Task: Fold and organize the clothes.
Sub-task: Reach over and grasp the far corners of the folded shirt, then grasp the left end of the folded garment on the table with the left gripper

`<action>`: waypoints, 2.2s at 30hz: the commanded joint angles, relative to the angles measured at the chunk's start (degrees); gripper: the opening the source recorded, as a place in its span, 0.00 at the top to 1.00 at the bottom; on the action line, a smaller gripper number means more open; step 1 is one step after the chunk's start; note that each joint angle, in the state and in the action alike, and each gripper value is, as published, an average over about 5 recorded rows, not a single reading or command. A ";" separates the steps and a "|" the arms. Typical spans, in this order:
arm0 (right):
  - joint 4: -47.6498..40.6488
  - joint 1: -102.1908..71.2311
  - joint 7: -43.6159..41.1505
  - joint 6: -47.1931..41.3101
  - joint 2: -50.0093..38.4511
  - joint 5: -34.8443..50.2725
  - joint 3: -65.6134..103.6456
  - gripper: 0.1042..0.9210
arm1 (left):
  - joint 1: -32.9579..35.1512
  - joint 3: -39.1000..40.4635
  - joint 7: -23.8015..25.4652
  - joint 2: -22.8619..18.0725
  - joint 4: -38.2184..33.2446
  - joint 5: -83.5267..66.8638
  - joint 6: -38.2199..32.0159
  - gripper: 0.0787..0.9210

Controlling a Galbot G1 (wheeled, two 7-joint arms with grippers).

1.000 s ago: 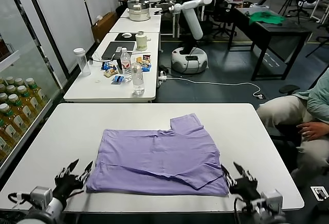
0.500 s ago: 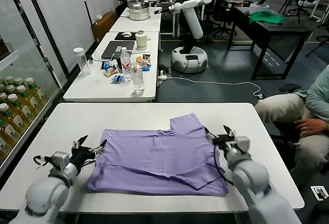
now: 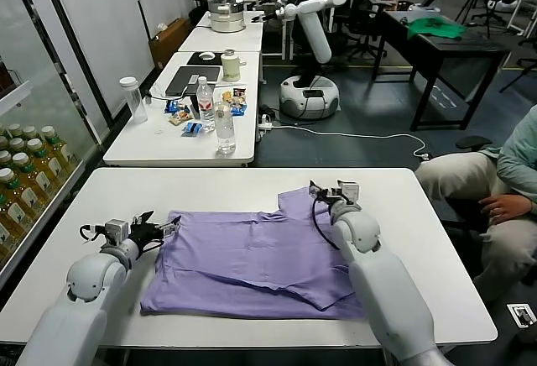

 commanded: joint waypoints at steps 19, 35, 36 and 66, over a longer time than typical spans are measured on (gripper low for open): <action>-10.17 3.56 0.63 2.58 4.06 -1.56 -0.26 0.52 | -4.84 2.16 3.15 -0.85 8.26 -0.63 0.88 0.33; 19.45 -7.95 -0.21 1.60 -6.26 1.88 -2.14 0.99 | 4.79 -0.87 -0.32 2.68 -6.87 -4.99 -3.43 0.88; 21.88 -9.20 0.18 0.76 -7.15 2.54 -2.07 0.99 | 6.16 -1.37 -0.59 2.76 -8.13 -5.58 -3.61 0.92; 44.76 -36.91 -0.24 -0.31 -16.15 -2.53 2.91 0.99 | 26.13 -10.48 1.24 2.00 -19.91 -1.60 -4.71 0.99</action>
